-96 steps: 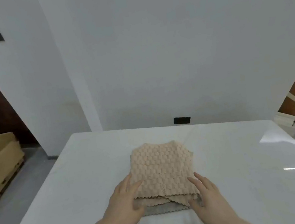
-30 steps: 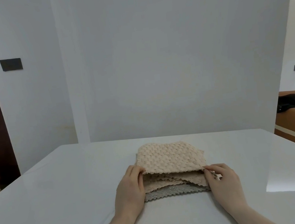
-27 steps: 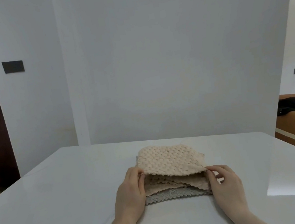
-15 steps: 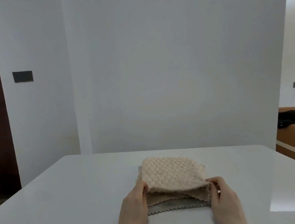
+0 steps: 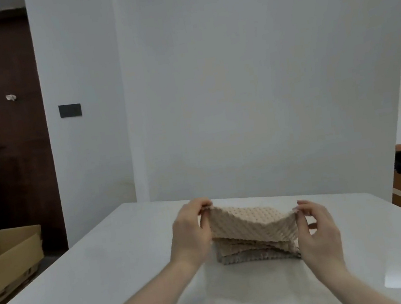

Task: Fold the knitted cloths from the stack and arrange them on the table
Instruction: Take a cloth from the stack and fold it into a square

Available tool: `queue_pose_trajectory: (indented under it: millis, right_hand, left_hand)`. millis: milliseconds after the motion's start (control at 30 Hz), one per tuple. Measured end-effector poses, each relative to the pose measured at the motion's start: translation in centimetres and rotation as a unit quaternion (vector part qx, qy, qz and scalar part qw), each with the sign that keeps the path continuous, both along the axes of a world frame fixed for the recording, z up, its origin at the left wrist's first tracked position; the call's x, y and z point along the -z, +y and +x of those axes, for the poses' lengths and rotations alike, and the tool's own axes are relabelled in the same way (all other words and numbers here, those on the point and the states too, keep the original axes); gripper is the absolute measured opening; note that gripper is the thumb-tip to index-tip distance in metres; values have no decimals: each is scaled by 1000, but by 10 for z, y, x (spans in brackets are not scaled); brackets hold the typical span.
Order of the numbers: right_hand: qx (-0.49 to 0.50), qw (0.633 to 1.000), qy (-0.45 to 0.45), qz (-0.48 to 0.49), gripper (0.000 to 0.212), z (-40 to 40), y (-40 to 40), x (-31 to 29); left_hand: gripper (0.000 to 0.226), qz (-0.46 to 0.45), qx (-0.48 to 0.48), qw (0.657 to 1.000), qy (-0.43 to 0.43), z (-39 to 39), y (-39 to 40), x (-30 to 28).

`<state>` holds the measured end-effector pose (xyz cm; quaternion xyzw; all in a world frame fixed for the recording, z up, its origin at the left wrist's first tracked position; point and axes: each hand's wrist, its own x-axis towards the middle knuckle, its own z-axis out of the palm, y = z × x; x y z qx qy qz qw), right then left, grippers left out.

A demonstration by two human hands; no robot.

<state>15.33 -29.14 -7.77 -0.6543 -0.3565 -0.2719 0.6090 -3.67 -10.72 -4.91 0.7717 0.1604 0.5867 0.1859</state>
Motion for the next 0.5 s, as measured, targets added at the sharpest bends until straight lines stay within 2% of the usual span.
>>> queue_pose_trajectory:
  millis: [267,400,500]
  right_hand:
    - [-66,998,23,8,16,-64,-4,-69]
    - [-100,995,28,14,11,-92,1,-83]
    - [-125,990,63,-18,8,-100,9,-81]
  left_hand:
    - [12,43,-50,997,-46,-81,7,-78]
    - [12,51,-71,996,-36,-115,10,-91]
    - [9,35,-81,996,-1,-134,17,-87]
